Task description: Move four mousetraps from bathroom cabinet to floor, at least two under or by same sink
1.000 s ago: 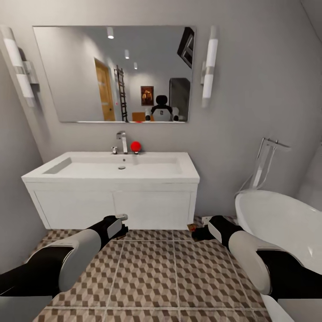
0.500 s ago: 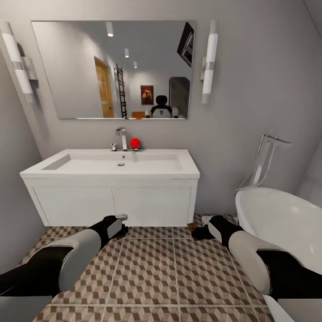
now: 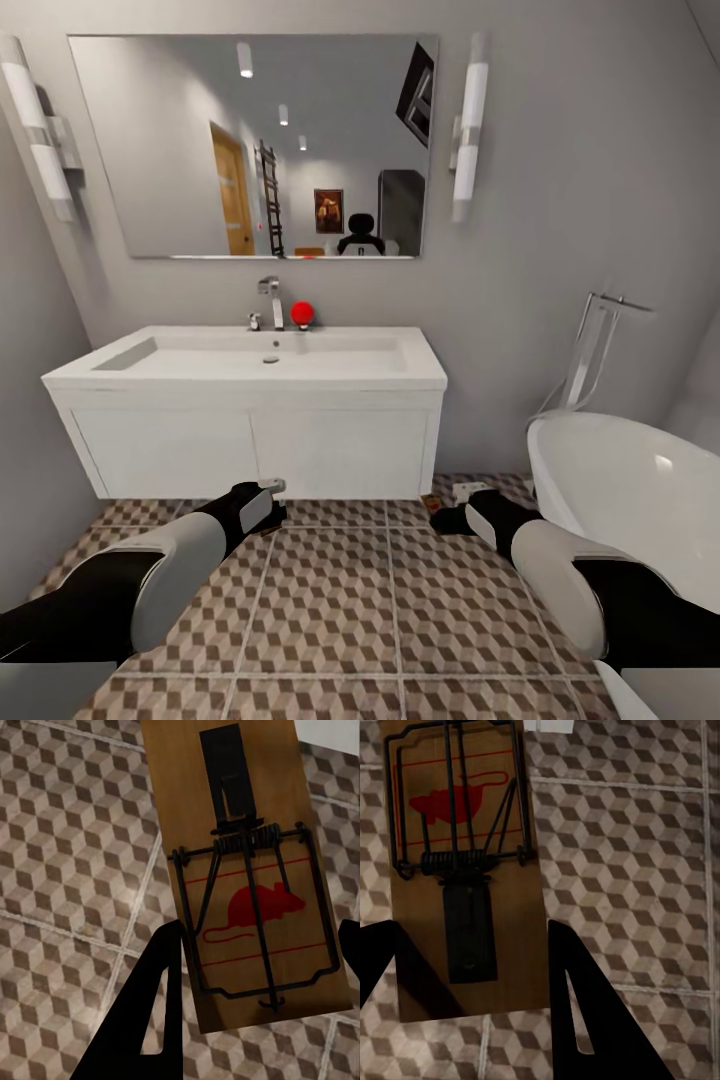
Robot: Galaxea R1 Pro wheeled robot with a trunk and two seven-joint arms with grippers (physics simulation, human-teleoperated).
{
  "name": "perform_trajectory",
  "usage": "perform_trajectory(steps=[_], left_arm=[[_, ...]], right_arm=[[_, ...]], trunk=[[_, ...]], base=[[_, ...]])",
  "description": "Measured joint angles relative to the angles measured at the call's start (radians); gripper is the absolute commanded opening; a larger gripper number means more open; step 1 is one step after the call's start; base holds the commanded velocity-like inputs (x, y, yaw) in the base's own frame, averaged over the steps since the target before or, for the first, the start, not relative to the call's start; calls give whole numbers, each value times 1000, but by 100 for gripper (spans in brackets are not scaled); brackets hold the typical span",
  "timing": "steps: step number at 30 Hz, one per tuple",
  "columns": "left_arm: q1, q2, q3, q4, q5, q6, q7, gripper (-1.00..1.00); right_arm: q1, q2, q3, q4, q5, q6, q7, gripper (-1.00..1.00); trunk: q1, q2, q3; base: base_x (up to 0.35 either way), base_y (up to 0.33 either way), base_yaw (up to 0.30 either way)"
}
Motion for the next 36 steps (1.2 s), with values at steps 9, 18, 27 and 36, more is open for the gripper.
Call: perform_trajectory(steps=[9,18,27,36], left_arm=[[0,1,0,0,0,0,0,-100],[0,1,0,0,0,-1,0,-100],[0,6,0,0,1,-2,1,-100],[0,7,0,0,2,-2,2,-100]], right_arm=[[0,1,0,5,1,-8,-8,-100],[0,2,0,5,0,-9,-6,-100],[0,3,0,5,-1,-11,-7,-100],[0,2,0,5,-1,-12,-7,-100]], trunk=[[35,-63,-28],[69,-126,-56],[104,-189,-85],[138,-252,-113]], base=[[0,0,0],[0,0,0],[0,0,0],[0,0,0]])
